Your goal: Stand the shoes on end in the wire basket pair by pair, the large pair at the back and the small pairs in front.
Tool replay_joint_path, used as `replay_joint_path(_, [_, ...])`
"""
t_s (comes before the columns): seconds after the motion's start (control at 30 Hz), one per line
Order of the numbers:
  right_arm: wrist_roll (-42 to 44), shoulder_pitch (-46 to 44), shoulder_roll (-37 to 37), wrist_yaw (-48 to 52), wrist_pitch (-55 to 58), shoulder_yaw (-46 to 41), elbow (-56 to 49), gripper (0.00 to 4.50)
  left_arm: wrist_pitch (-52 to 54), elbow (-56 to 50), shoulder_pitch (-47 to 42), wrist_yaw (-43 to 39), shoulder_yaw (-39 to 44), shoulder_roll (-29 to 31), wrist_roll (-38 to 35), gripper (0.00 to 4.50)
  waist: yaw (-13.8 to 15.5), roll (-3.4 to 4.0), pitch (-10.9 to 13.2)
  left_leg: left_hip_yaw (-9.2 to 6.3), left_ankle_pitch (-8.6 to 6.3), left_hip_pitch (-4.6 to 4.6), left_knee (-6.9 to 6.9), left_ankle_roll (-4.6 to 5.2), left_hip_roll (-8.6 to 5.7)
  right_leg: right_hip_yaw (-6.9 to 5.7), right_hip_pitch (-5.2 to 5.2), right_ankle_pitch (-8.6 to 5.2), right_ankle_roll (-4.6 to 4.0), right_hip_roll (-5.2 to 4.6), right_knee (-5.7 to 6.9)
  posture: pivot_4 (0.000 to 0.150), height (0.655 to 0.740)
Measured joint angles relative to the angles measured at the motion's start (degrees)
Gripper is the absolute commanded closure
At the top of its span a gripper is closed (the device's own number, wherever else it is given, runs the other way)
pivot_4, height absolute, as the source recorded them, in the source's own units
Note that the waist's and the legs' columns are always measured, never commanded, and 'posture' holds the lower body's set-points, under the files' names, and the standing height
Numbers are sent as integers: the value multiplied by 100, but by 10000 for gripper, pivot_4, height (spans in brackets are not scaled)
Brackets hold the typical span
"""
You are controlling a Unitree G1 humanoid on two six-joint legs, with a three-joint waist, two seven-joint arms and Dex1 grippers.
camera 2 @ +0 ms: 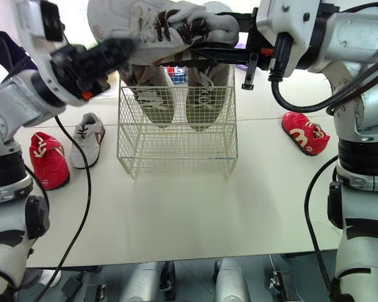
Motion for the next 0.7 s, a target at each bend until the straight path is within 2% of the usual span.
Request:
replay_joint_path(0.1, [-13,0,28,50,16,-6,-2,39125,1,79,-20,-52,8,-20,61,37931,7,0,0,0,0,0,0,0,0,0,2,0,0,-2,-2,1500,6675])
replay_joint_path(0.13, [-14,0,38,48,47,-7,-15,39125,1,126,-20,-51,16,-45,55,41426,5,0,0,-1,0,0,0,0,0,0,2,0,0,-2,-2,1500,6675])
replay_joint_path(0.17, [-13,1,41,46,76,-10,-24,39125,2,139,-19,-42,25,-64,45,42516,3,-1,0,-1,0,0,0,0,0,0,2,0,0,-2,-2,1500,6675])
replay_joint_path(0.47, [41,22,59,21,362,-212,-197,39125,70,97,1,351,181,-298,-351,42516,-1,-1,1,-1,0,1,-1,0,0,0,2,0,0,-2,-2,1500,6675])
replay_joint_path(0.6, [86,24,132,21,367,-225,-206,39125,82,157,54,330,340,-285,-610,23451,-6,-2,1,-1,0,1,-1,0,0,0,2,0,0,-2,-2,1500,6675])
replay_joint_path(0.7, [76,92,126,64,359,-220,-203,39125,-2,193,51,190,620,-27,-562,8192,-9,-2,1,0,0,1,-4,0,0,0,2,0,0,-1,-4,1500,6675])
